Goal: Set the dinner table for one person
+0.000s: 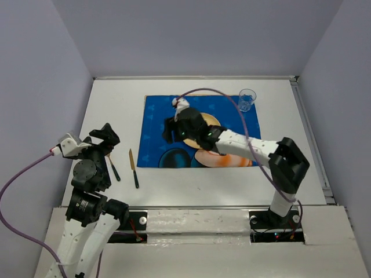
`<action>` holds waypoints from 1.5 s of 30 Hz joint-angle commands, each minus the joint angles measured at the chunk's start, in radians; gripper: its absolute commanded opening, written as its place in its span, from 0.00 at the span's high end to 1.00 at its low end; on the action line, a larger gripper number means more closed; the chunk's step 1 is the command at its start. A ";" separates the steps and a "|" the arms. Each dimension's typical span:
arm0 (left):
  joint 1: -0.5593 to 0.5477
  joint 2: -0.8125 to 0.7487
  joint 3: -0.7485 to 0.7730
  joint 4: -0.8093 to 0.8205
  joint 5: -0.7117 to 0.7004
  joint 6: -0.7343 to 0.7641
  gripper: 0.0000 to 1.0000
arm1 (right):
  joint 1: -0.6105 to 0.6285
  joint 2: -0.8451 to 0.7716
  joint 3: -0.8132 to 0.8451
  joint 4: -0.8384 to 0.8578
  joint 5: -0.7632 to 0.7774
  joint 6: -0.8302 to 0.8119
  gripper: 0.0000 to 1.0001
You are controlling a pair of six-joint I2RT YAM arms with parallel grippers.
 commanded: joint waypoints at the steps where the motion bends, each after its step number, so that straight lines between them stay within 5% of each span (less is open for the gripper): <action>1: 0.044 -0.009 0.042 -0.036 -0.237 -0.147 0.01 | 0.197 0.117 0.023 0.092 0.058 0.071 0.35; 10: 0.079 -0.032 0.025 -0.016 -0.226 -0.135 0.01 | 0.407 0.434 0.330 -0.083 0.179 0.020 0.35; 20: 0.082 -0.058 0.016 0.011 -0.171 -0.101 0.01 | 0.472 0.594 0.511 -0.200 0.219 0.020 0.36; 23: 0.082 -0.067 0.015 0.013 -0.160 -0.100 0.01 | 0.472 0.628 0.533 -0.252 0.257 0.017 0.64; 25: 0.083 -0.069 0.013 0.016 -0.148 -0.100 0.01 | 0.481 0.622 0.519 -0.252 0.288 0.025 0.82; 29: 0.083 -0.075 0.013 0.022 -0.151 -0.091 0.01 | 0.481 0.605 0.497 -0.253 0.309 0.086 1.00; 40: 0.083 -0.080 0.018 0.031 -0.111 -0.071 0.01 | 0.481 0.412 0.482 -0.169 0.532 0.056 1.00; 45: 0.080 -0.081 0.007 0.063 -0.009 0.004 0.01 | 0.394 0.224 0.285 -0.094 0.593 0.049 1.00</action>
